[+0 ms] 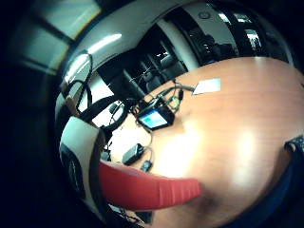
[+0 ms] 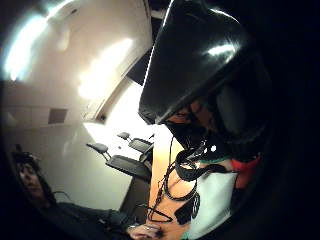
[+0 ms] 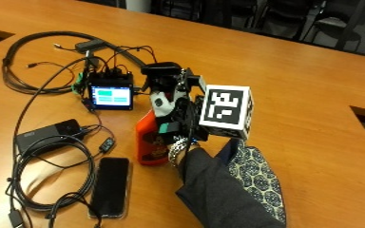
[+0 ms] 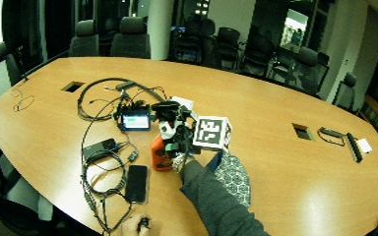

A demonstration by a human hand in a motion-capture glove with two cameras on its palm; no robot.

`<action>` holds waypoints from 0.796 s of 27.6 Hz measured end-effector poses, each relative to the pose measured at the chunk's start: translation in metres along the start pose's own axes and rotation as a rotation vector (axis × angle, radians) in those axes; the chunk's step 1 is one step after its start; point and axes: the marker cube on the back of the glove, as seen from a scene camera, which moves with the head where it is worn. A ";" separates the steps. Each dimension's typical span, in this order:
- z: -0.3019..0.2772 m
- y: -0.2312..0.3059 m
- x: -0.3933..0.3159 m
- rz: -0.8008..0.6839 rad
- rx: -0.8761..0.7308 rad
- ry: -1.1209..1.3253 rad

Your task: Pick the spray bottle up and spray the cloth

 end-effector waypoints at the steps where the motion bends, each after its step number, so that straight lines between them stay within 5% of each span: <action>1: -0.005 -0.003 -0.002 -0.002 0.008 -0.004; 12: -0.023 -0.003 0.012 0.008 0.043 0.036; 22: 0.016 0.031 0.035 0.131 -0.103 0.061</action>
